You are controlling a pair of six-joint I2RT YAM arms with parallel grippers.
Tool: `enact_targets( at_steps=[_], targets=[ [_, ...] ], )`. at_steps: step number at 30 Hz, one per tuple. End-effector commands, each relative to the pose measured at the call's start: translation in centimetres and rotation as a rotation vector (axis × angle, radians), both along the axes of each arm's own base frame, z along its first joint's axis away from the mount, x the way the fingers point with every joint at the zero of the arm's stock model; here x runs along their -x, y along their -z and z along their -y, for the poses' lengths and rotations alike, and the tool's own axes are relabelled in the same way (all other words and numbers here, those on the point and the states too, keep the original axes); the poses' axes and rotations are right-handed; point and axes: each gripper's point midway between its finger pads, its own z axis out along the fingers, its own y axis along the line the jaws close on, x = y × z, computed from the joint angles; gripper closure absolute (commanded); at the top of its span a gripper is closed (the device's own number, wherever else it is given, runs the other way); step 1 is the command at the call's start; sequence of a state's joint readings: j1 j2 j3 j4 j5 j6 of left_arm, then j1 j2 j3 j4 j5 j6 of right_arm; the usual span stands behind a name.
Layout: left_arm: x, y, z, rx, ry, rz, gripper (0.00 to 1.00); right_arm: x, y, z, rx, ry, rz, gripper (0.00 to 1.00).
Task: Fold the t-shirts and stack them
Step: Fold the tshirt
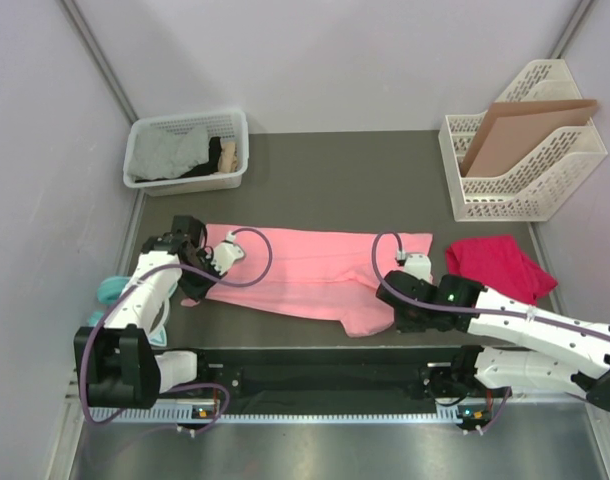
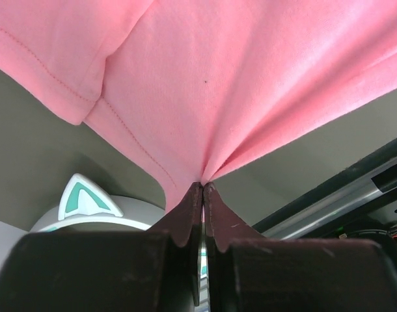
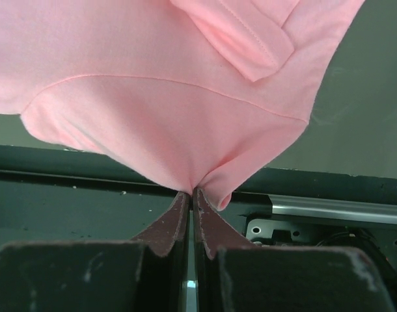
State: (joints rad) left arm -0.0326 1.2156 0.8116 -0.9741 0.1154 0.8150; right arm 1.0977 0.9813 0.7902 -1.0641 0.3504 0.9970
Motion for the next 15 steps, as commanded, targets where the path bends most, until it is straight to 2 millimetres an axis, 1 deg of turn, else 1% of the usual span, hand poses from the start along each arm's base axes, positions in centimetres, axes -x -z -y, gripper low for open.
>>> enact_targets(
  at_steps=[1,2,3,4,5,6,8,9,11,12,14,15],
  targets=[
    [-1.7,-1.2,0.0,0.004,0.018,0.051,0.95,-1.2,-3.0,-0.4,-0.016,-0.002,0.079,1.0],
    [-2.1,-1.3,0.0,0.002,0.018,0.059,0.95,-1.6,-3.6,-0.7,-0.024,0.0,0.093,1.0],
    [-2.6,-1.1,-0.2,-0.005,0.016,0.054,0.95,-1.8,-3.8,-0.5,-0.011,0.0,0.1,1.0],
    [-3.6,-1.5,-0.2,-0.009,0.014,0.078,0.94,-2.2,-3.9,-0.6,0.002,0.001,0.106,1.0],
    [-4.1,-1.6,-0.3,-0.013,0.013,0.083,0.94,-2.6,-4.2,-0.7,0.001,0.007,0.112,1.0],
    [-4.5,-1.2,-0.3,-0.017,0.014,0.065,0.94,-2.9,-4.2,-0.7,0.011,-0.002,0.117,1.0],
    [-6.1,-1.8,-0.6,-0.034,0.008,0.09,0.94,-3.7,-4.1,-0.9,0.021,0.006,0.119,1.0],
    [-6.4,-1.3,-0.7,-0.041,0.007,0.07,0.93,-4.0,-3.9,-1.2,0.024,-0.006,0.117,1.0],
    [-7.7,-1.6,-0.8,-0.05,0.006,0.086,0.93,-4.8,-3.8,-1.0,0.028,0.013,0.119,1.0],
    [-8.0,-1.2,-0.8,-0.05,0.009,0.072,0.93,-5.2,-3.8,-1.0,0.028,0.006,0.122,1.0],
    [-8.7,-1.2,-0.9,-0.056,0.011,0.077,0.93,-6.1,-3.9,-0.5,0.026,0.03,0.127,1.0],
    [-9.1,-0.8,-0.9,-0.061,0.011,0.072,0.92,-6.6,-4.0,-0.6,0.021,0.024,0.134,1.0]
  ],
)
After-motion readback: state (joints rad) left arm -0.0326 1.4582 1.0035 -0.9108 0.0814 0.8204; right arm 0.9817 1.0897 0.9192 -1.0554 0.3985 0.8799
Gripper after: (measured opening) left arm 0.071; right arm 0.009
